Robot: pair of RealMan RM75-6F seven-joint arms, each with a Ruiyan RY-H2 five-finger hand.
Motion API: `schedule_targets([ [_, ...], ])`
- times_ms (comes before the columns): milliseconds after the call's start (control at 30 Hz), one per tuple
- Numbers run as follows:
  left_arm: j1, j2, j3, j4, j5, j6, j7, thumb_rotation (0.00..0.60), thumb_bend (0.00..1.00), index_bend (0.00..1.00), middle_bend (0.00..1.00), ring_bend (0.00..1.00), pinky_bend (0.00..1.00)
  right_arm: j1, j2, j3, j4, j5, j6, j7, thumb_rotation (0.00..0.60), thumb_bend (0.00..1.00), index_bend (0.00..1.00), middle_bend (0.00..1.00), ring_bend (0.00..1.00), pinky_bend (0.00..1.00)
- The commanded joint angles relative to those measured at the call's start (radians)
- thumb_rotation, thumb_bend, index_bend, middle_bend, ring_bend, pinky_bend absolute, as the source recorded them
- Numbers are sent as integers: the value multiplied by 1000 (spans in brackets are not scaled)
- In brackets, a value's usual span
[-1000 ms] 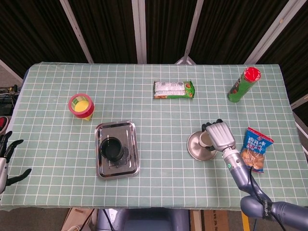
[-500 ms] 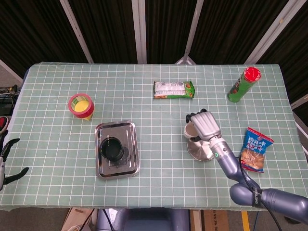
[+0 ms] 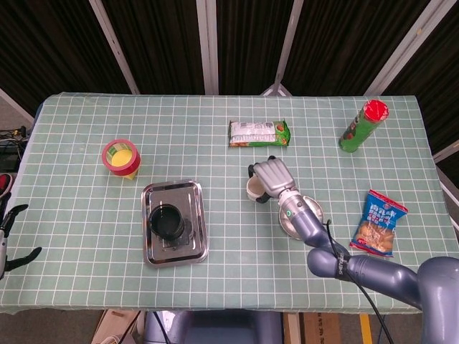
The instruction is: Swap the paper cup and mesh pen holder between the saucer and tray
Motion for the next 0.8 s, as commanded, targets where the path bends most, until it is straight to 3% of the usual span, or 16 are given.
schedule_targets([
  [33, 1, 2, 2, 0, 2, 0, -2, 600, 71, 202, 0, 0, 115, 12, -4, -10, -5, 7, -20, 14, 600, 108, 260, 178, 295, 89],
  [100, 0, 5, 4, 0, 4, -3, -2, 600, 71, 201, 0, 0, 115, 20, 4, -16, -15, 20, -31, 13, 600, 33, 143, 65, 161, 19],
  [233, 1, 10, 6, -2, 9, -1, -8, 600, 71, 201, 0, 0, 115, 31, 20, -31, -51, 35, 11, -19, 600, 0, 58, 1, 21, 0],
  [400, -1, 10, 5, 2, 7, -4, -8, 600, 70, 201, 0, 0, 115, 19, 95, -33, -164, 51, 110, -65, 600, 0, 37, 0, 0, 0],
  [567, -6, 11, 8, 5, 20, -8, -9, 600, 71, 201, 0, 0, 115, -62, 266, -49, -356, 58, 259, -99, 600, 0, 37, 0, 0, 0],
  [700, -17, 10, 23, 1, 56, -23, -22, 600, 64, 201, 0, 0, 114, -199, 449, -125, -546, 16, 394, -97, 600, 0, 37, 0, 0, 0],
  [800, -46, 26, 31, -6, 85, -63, -12, 600, 34, 201, 0, 0, 113, -369, 569, -234, -655, -112, 517, -9, 600, 0, 36, 0, 0, 0],
])
